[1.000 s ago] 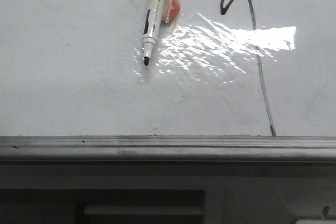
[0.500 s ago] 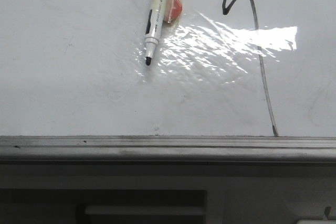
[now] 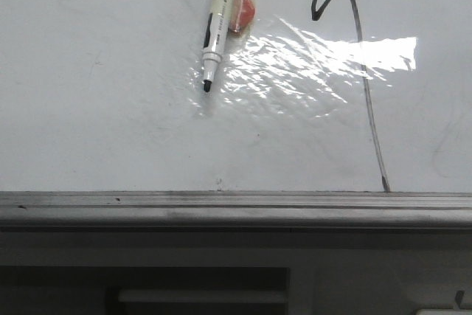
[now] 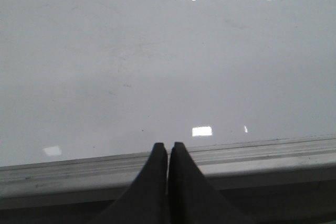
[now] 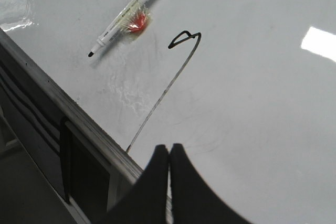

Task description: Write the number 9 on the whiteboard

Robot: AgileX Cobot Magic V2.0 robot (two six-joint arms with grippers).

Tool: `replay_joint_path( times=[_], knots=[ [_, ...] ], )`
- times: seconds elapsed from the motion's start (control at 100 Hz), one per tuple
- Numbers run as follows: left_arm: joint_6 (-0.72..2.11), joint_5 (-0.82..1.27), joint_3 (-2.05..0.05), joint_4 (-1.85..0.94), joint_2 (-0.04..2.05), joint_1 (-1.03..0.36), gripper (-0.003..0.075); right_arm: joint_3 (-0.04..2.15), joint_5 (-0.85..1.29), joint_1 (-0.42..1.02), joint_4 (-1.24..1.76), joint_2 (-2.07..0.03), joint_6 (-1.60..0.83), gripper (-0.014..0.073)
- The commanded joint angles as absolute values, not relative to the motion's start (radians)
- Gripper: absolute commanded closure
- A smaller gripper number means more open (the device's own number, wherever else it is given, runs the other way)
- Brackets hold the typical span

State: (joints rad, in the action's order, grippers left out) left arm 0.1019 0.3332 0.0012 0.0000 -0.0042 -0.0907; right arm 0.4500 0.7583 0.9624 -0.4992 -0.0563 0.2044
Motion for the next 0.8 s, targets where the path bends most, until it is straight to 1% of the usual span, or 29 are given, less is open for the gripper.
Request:
replay_joint_path(
  times=[0.0,0.61,0.68,0.79],
  knots=[
    [0.089,0.286,0.018,0.000,-0.031,-0.087,0.0741,0.472,0.696,0.956,-0.538,-0.068,0.204,0.0656],
    [0.089,0.286,0.018,0.000,-0.031,-0.087,0.0741,0.471,0.696,0.956,-0.540,-0.068,0.204,0.0656],
    [0.089,0.286,0.018,0.000,-0.031,-0.087,0.0741,0.446,0.692,0.954,-0.552,-0.068,0.204,0.0656],
    [0.089,0.286,0.018,0.000,-0.031,-0.087,0.0741,0.344,0.632,0.918,-0.648,-0.068,0.204,0.0656]
  ],
)
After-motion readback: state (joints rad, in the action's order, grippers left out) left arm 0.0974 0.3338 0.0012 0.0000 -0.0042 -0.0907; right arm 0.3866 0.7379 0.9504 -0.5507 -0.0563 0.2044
